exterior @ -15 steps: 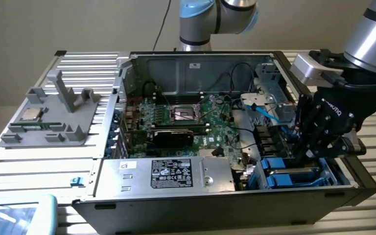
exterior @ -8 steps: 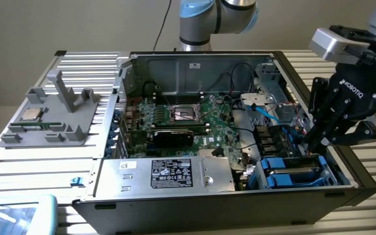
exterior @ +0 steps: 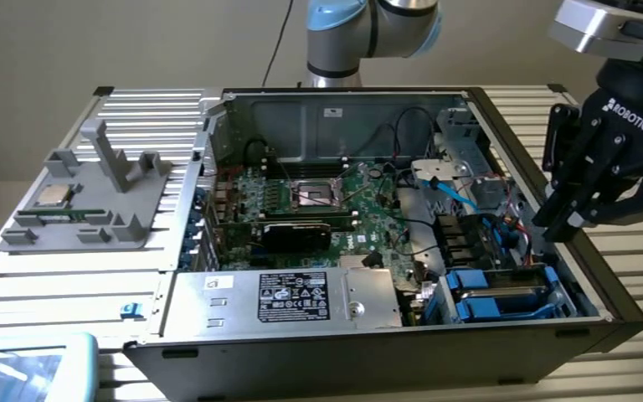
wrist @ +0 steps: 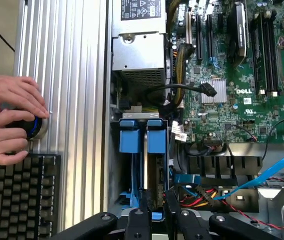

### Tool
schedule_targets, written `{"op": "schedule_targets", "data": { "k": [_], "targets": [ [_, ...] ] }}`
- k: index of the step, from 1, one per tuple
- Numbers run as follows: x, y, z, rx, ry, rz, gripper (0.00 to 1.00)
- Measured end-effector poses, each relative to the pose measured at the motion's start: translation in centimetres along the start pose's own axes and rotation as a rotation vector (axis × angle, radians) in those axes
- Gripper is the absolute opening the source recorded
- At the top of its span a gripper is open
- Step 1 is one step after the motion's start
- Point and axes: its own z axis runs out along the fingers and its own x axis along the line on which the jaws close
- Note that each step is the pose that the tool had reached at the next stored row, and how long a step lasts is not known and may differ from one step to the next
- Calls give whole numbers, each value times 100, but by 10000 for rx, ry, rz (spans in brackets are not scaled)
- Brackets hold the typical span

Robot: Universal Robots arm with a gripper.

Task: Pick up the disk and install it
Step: 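Insert the first disk wire, then insert the second disk wire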

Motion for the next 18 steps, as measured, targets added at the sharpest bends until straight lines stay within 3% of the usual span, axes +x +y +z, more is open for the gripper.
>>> {"op": "schedule_targets", "data": {
  "k": [6,13,18],
  "targets": [
    [-27,133,1,0,15,4,25],
    [-128,191,-3,2,34,5,25],
    [-134,198,-3,2,37,6,25]
  ]
}}
